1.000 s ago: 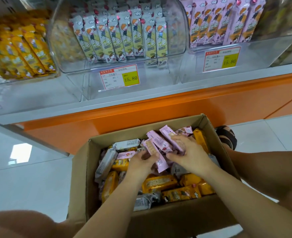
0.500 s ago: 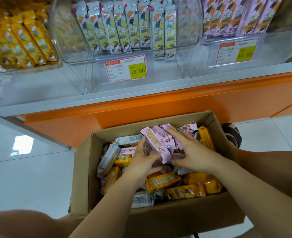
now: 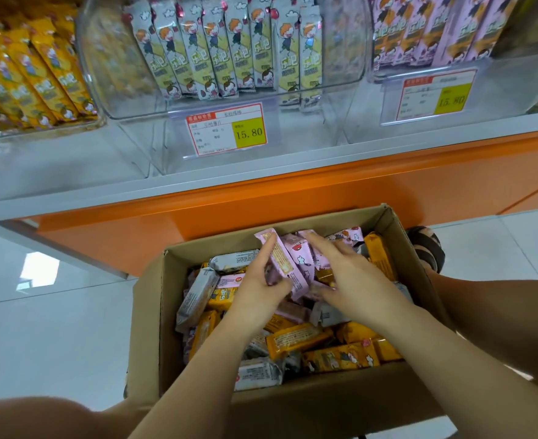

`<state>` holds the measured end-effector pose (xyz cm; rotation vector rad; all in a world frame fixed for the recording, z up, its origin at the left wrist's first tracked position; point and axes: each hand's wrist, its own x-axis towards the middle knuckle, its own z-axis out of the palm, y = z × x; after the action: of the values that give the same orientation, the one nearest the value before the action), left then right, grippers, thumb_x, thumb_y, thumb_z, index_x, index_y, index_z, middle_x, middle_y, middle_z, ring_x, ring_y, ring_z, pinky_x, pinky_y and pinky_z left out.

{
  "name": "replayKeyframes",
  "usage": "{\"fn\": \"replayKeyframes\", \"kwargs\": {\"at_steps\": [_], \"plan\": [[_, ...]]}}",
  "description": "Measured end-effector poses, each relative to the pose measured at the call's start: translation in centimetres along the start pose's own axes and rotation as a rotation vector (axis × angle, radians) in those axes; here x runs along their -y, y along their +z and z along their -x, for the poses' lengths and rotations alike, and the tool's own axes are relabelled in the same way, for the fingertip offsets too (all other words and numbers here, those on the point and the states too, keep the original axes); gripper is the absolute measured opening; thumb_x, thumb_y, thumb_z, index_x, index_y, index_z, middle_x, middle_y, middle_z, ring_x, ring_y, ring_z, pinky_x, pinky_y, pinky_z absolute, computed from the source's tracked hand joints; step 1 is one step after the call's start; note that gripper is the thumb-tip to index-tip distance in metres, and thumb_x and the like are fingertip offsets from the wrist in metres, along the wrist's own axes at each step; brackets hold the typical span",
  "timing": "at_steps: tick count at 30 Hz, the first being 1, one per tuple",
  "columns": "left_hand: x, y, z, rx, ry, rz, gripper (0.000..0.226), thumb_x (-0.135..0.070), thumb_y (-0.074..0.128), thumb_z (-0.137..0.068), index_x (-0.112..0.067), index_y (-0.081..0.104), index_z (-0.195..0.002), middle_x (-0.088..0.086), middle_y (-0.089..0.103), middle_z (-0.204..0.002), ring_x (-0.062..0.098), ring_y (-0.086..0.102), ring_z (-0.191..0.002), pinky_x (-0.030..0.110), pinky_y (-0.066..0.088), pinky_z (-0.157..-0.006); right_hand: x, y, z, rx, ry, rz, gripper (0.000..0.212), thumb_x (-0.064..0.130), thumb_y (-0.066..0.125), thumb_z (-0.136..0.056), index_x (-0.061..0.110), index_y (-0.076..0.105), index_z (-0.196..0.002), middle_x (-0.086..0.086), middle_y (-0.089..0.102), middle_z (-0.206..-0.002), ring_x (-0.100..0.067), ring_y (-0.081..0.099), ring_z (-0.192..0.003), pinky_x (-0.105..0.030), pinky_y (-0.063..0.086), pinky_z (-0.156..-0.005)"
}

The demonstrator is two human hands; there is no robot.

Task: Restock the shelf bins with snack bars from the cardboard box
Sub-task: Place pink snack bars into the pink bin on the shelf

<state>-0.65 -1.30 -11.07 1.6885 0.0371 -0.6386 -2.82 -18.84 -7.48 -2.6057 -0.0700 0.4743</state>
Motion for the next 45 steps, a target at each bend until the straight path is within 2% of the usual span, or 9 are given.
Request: {"fn": "replayKeyframes", "kwargs": {"at_steps": [3,7,12,15,22,28,31,36,45], "plan": [[-0.3,-0.2,-0.1,-0.033,0.042,-0.037,0.078,-0.002,0.055,-0.092,-0.046,0.021,-0.146,-0.018,0.047,-0.102,0.011,0.045,-0.077,0.032,0.044,-0.072,0.1,-0.5,0.1,0.033,-0.021,-0.174,0.089,0.026,0.068,-0.086,0.04,0.008,-0.15,0.003,0.024,-0.155,-0.021,0.053,-0.119,-0.029,0.048,-0.087],[-0.6,-0.6,0.0,-0.083,0.066,-0.038,0.075,0.003,0.053,-0.092,-0.041,0.024,-0.146,-0.031,0.042,-0.119,0.009,0.057,-0.092,0.037,0.052,-0.083,-0.2,-0.4,0.0,0.182,-0.04,-0.348,0.105,0.015,0.069,-0.086,0.046,-0.01,-0.147,0.015,0.013,-0.155,-0.006,0.064,-0.083,-0.023,0.053,-0.061],[-0.7,-1.1,0.1,-0.092,0.082,-0.113,0.074,0.005,0.052,-0.092,-0.041,0.027,-0.144,-0.022,0.035,-0.124,-0.008,0.054,-0.091,0.011,0.047,-0.068,0.0,0.7,-0.3,0.159,-0.032,-0.336,0.11,0.012,0.068,-0.087,0.044,-0.02,-0.145,0.022,0.035,-0.086,0.002,0.054,-0.05,-0.018,0.042,-0.044],[-1.0,-2.0,-0.2,-0.107,0.08,-0.145,0.072,0.001,0.054,-0.092,-0.043,0.029,-0.145,-0.016,0.037,-0.13,-0.005,0.055,-0.088,0.011,0.047,-0.064,0.2,1.1,-0.7,0.117,-0.023,-0.394,0.112,0.014,0.069,-0.085,0.057,-0.02,-0.136,-0.003,0.06,-0.117,-0.012,0.064,-0.068,-0.032,0.055,-0.058],[-1.3,-2.9,-1.0,-0.086,0.081,-0.15,0.073,-0.007,0.06,-0.09,-0.059,0.033,-0.135,-0.006,0.044,-0.14,0.012,0.055,-0.116,0.038,0.054,-0.092,0.8,2.1,-2.4,0.127,-0.065,-0.223,0.116,0.009,0.069,-0.085,0.055,-0.025,-0.135,0.014,-0.004,-0.159,-0.007,0.061,-0.073,-0.018,0.044,-0.051],[-1.6,-3.1,-1.6,-0.062,0.08,-0.206,0.072,-0.004,0.061,-0.09,-0.056,0.034,-0.133,-0.01,0.043,-0.141,0.005,0.051,-0.117,0.018,0.05,-0.088,1.0,2.3,-3.7,0.076,-0.042,-0.283,0.11,0.005,0.07,-0.082,0.045,-0.01,-0.146,0.009,0.003,-0.158,0.0,0.052,-0.071,-0.019,0.045,-0.054],[-1.7,-3.1,-1.9,-0.072,0.083,-0.238,0.071,-0.004,0.062,-0.089,-0.05,0.035,-0.137,-0.011,0.043,-0.142,0.002,0.048,-0.118,0.001,0.043,-0.078,1.6,2.8,-3.3,0.011,0.0,-0.384,0.108,0.008,0.074,-0.079,0.038,-0.002,-0.149,0.008,0.006,-0.157,-0.019,0.047,-0.124,-0.026,0.046,-0.087],[-2.1,-3.0,-1.7,-0.085,0.101,-0.184,0.067,0.0,0.061,-0.089,-0.047,0.038,-0.131,-0.012,0.045,-0.138,-0.015,0.048,-0.1,-0.002,0.041,-0.068,1.9,4.7,-2.6,-0.102,-0.009,-0.313,0.119,0.005,0.075,-0.078,0.043,-0.017,-0.143,0.012,-0.004,-0.158,-0.023,0.04,-0.133,-0.033,0.051,-0.086],[-2.4,-3.6,-1.9,-0.066,0.047,-0.071,0.065,-0.007,0.065,-0.088,-0.06,0.045,-0.12,-0.011,0.058,-0.128,0.009,0.057,-0.115,0.038,0.049,-0.1,0.7,3.2,-3.3,-0.181,-0.02,-0.55,0.087,0.01,0.074,-0.075,0.043,0.024,-0.138,0.006,0.059,-0.123,-0.01,0.062,-0.101,-0.028,0.056,-0.08]]}}
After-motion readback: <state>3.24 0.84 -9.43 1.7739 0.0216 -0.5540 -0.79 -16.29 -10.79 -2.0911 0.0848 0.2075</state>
